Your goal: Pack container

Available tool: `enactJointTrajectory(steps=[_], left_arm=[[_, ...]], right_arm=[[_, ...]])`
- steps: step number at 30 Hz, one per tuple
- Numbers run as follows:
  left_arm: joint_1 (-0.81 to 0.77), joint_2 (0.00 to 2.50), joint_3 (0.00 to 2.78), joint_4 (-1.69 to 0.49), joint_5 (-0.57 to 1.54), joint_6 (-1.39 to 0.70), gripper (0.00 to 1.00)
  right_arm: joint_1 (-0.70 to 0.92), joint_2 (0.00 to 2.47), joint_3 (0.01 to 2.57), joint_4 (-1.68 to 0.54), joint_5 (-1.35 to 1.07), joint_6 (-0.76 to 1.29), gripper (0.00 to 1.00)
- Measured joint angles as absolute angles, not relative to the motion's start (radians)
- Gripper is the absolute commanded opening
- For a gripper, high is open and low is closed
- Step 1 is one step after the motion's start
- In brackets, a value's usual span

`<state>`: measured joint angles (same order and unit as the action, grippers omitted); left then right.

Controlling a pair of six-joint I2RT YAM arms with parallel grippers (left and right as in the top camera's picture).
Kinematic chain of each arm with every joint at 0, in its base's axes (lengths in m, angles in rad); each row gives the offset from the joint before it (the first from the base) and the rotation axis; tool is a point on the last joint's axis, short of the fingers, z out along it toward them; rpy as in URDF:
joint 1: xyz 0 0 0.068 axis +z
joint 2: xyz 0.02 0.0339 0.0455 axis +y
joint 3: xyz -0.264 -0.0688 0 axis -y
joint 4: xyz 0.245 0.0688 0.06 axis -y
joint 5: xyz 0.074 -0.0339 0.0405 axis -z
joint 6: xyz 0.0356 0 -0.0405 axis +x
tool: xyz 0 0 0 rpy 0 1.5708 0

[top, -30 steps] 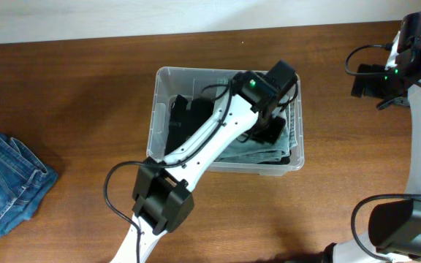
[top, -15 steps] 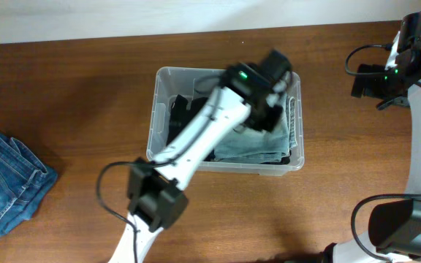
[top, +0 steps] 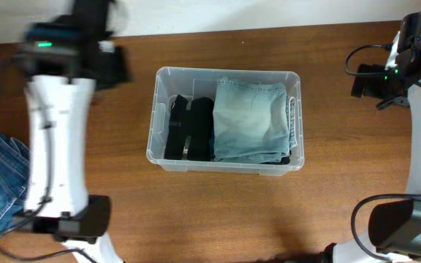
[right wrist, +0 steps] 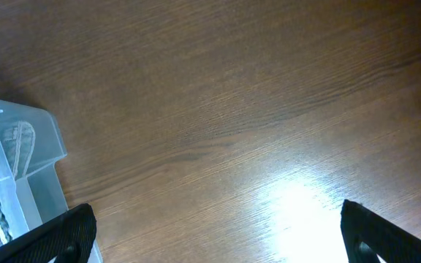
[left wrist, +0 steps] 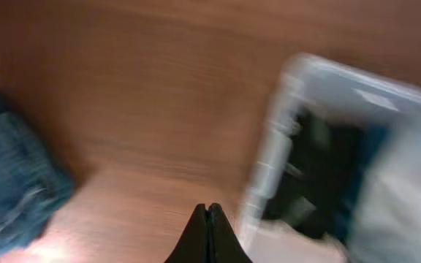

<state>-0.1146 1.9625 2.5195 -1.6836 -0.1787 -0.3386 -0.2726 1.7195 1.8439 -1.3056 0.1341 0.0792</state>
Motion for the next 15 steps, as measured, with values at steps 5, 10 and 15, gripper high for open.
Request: enactJointTrajectory(steps=[5, 10, 15], left_arm=[[0.120, 1.962, 2.508, -1.684, -0.207, -0.352, 0.01], [0.308, 1.962, 2.468, -1.684, -0.215, -0.357, 0.01], [0.494, 1.961, 2.388, -1.683, -0.214, -0.360, 0.08]], right_arm=[[-0.273, 1.720, 1.844, -1.306, 0.134, 0.079, 0.99], [-0.273, 1.720, 1.844, -1.306, 0.134, 0.079, 0.99], [-0.273, 1.720, 1.844, -1.306, 0.134, 0.079, 0.99]])
